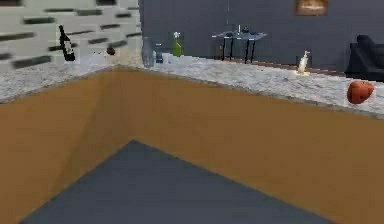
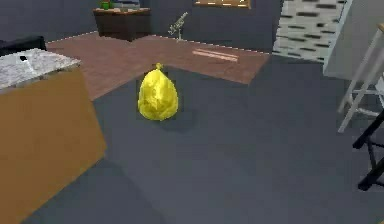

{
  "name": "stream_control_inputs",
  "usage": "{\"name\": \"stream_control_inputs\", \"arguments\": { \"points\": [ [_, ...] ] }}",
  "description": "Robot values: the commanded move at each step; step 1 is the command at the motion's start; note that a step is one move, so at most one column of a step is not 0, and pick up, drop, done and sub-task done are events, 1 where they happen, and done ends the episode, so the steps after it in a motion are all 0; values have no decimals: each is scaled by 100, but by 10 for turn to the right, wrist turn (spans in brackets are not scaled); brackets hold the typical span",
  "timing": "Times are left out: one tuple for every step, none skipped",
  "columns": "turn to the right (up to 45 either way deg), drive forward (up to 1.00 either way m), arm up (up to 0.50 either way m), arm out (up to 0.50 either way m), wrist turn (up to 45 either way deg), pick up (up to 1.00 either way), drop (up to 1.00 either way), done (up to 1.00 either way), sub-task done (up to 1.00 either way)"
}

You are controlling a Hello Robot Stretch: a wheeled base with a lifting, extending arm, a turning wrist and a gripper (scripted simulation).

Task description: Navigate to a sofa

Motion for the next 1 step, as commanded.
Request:
{"name": "stream_control_inputs", "arguments": {
  "points": [
    [450,0,0,0,0,0,0,0,0]
  ]
}}
